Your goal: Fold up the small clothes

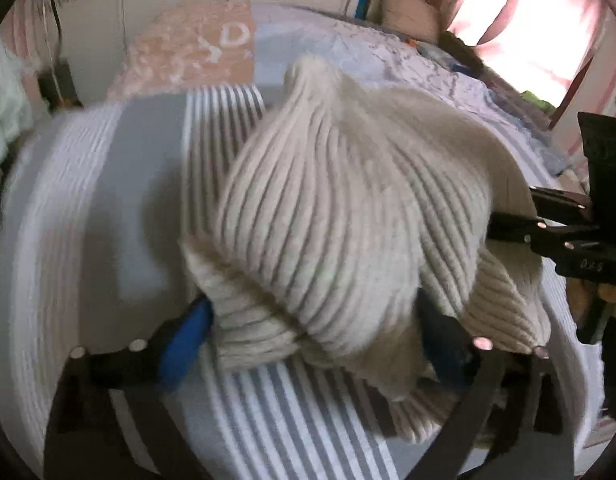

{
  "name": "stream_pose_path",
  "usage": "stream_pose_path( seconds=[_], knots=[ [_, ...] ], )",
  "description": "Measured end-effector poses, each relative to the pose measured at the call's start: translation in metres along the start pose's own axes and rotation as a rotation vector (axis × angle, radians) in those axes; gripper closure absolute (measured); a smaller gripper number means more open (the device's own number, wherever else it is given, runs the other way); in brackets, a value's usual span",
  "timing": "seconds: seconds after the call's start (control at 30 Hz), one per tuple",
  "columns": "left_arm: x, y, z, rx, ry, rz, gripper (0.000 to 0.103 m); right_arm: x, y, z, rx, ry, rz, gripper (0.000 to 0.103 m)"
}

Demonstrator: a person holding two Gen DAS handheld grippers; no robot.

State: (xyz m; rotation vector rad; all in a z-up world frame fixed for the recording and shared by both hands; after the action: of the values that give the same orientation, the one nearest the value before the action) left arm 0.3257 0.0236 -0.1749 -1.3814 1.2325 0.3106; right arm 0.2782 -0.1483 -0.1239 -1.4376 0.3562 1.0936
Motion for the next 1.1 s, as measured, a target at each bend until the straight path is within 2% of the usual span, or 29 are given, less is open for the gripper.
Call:
stream_pose_path(
  seconds=[0.07, 0.2, 0.27, 0.4, 0.53, 0.67, 0.9, 0.97, 1.1],
  knots=[
    [0.008, 0.005, 0.001, -0.033, 0.072, 0.001, 0.001, 0.002, 0.000, -0.001, 0.002, 0.001, 0.007, 0.061],
    [0.015, 0.004, -0.016, 0.033, 0.090, 0.004, 0.003, 0.004, 0.002, -0.005, -0.005, 0.016, 0.020, 0.061],
    [0.013, 0.001, -0.030, 0.065, 0.153, 0.005, 0.032, 0.006, 0.002, -0.007, -0.001, 0.018, 0.025, 0.061],
    [0.008, -0.003, -0.033, 0.104, 0.138, 0.005, 0.047, 0.009, 0.003, 0.000, -0.070, 0.095, 0.059, 0.062],
    [0.008, -0.007, -0.046, 0.221, 0.019, 0.042, 0.053, 0.012, 0.005, 0.001, -0.123, 0.140, 0.085, 0.062],
    [0.007, -0.003, -0.052, 0.285, -0.053, 0.058, 0.055, 0.007, 0.007, 0.010, -0.202, 0.193, 0.038, 0.064],
    [-0.002, 0.005, -0.070, 0.373, -0.204, 0.037, 0.062, -0.026, 0.009, 0.024, -0.301, 0.211, -0.058, 0.065],
    [-0.009, 0.005, -0.077, 0.392, -0.236, 0.026, 0.063, -0.040, 0.012, 0.024, -0.311, 0.213, -0.077, 0.065],
    [-0.029, 0.003, -0.099, 0.389, -0.243, -0.005, 0.063, -0.065, 0.017, 0.024, -0.328, 0.221, -0.102, 0.065]
  ],
)
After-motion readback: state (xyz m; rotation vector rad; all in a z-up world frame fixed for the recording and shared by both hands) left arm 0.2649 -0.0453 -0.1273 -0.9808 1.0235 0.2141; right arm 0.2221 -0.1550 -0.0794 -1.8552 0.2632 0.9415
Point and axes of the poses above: each gripper's, at about its wrist camera, not at the fingertips, and x roughly the way its jaws point, z to its left, y to its underside, the point moved 8 cm from there along x, roughly the way its jaws point, and after that the axes turned 2 degrees about y, right-handed, at the moved point
